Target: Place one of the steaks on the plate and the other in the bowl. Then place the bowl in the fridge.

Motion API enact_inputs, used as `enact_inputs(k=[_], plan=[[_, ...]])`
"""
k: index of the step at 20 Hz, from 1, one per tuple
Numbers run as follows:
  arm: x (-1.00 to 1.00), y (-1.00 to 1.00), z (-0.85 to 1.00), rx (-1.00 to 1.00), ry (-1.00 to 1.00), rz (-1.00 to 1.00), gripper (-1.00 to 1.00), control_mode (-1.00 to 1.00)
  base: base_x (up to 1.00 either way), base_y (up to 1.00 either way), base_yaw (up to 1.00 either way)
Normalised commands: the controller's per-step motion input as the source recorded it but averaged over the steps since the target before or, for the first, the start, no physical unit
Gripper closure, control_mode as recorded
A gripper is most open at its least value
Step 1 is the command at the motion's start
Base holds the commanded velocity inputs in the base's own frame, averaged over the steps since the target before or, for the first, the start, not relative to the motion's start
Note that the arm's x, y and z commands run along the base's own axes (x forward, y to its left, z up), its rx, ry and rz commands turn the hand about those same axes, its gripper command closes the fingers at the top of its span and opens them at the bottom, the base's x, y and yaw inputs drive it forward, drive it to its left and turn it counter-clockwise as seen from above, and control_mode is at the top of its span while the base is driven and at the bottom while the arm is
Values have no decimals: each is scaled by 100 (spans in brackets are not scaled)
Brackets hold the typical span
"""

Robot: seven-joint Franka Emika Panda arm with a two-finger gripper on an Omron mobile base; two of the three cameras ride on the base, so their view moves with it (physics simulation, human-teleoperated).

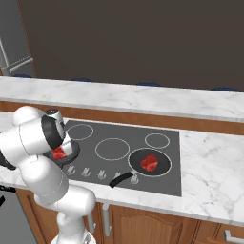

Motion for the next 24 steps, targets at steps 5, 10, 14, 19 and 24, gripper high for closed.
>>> enact_inputs(k=[5,10,14,19,24], plan=[[18,0,-18,0,0,-1,-100,-100,0,0,0],[9,0,-22,0,1,-1,100,-100,0,0,0],[0,0,-24,0,0,0,100,-100,0,0,0],[0,0,-8,0,0,0,100,-100,0,0,0],[-16,0,10,0,-2,0,100,-100,0,0,0]])
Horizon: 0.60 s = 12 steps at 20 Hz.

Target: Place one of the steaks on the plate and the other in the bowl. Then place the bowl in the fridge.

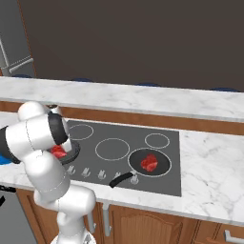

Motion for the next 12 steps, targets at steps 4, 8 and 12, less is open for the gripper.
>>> enact_inputs(k=[4,8,12], plan=[[-39,0,27,0,-2,-1,100,-100,0,0,0],[-45,0,5,0,-7,-4,100,-100,0,0,0],[-40,0,26,0,-21,-4,100,-100,0,0,0]])
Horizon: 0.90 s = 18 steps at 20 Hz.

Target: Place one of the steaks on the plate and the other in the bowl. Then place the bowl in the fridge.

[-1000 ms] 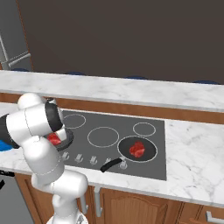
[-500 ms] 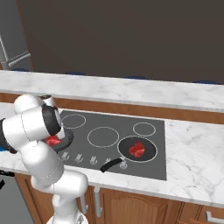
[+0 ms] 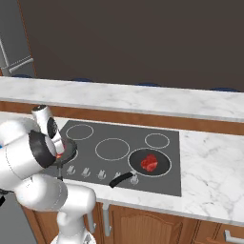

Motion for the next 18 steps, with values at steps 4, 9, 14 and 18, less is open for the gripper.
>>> enact_inputs(k=[4,9,14,18], plan=[[-25,0,78,0,-22,-2,100,-100,0,0,0],[-31,0,97,0,-9,-4,100,-100,0,0,0],[-47,0,90,6,0,-3,100,-100,0,0,0],[-44,10,53,12,3,-3,100,-100,0,0,0]])
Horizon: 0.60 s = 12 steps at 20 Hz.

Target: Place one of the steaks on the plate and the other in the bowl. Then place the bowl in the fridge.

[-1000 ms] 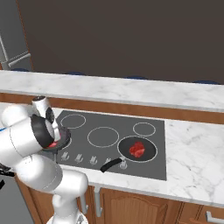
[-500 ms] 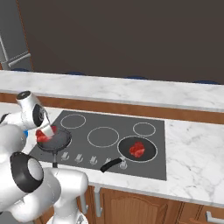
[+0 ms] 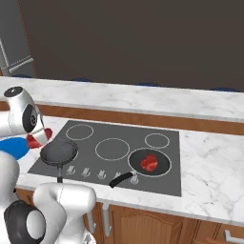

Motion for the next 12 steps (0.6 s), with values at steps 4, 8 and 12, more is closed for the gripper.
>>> enact_inputs(k=[4,8,12], plan=[[-26,35,18,9,2,-2,100,-100,0,0,0],[-10,52,2,4,0,-2,100,-100,0,0,0],[0,59,0,1,0,-4,100,-100,0,0,0]])
